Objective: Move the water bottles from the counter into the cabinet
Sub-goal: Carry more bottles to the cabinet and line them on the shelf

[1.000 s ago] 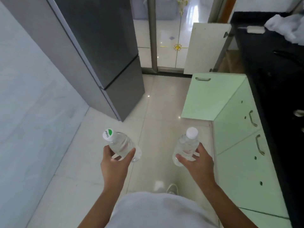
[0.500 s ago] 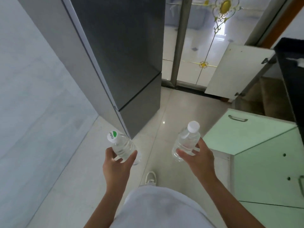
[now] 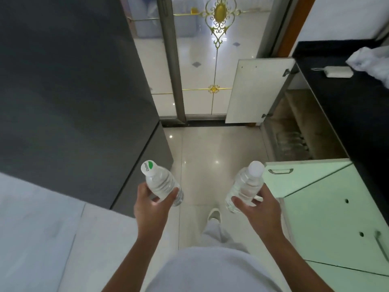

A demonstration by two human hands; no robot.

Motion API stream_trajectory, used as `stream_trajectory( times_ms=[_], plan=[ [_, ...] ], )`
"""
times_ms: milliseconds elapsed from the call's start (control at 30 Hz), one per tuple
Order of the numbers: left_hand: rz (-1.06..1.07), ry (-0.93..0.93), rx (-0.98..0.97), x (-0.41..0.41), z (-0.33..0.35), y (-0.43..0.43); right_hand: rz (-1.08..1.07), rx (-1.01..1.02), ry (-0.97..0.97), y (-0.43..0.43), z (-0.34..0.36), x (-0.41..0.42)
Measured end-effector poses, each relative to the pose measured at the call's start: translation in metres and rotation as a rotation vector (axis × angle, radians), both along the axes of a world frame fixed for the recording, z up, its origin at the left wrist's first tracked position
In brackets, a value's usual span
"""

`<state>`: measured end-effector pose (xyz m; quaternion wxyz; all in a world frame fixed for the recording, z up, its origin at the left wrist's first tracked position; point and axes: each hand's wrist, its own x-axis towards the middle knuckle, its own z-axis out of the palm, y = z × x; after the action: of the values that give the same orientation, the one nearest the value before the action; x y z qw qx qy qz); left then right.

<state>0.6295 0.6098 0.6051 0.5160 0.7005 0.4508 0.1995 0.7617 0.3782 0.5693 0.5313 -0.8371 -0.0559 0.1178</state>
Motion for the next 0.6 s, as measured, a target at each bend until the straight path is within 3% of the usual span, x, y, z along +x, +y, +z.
stream_trajectory(
  times_ms=[400, 600],
  plan=[
    [0.052, -0.017, 0.057, 0.169, 0.02, 0.097, 0.17, 0.026, -0.077, 0.14, 0.025, 0.192],
    [-0.093, -0.003, 0.081, 0.259, 0.012, 0.155, 0.089, 0.035, -0.054, 0.182, 0.019, 0.269]
  ],
)
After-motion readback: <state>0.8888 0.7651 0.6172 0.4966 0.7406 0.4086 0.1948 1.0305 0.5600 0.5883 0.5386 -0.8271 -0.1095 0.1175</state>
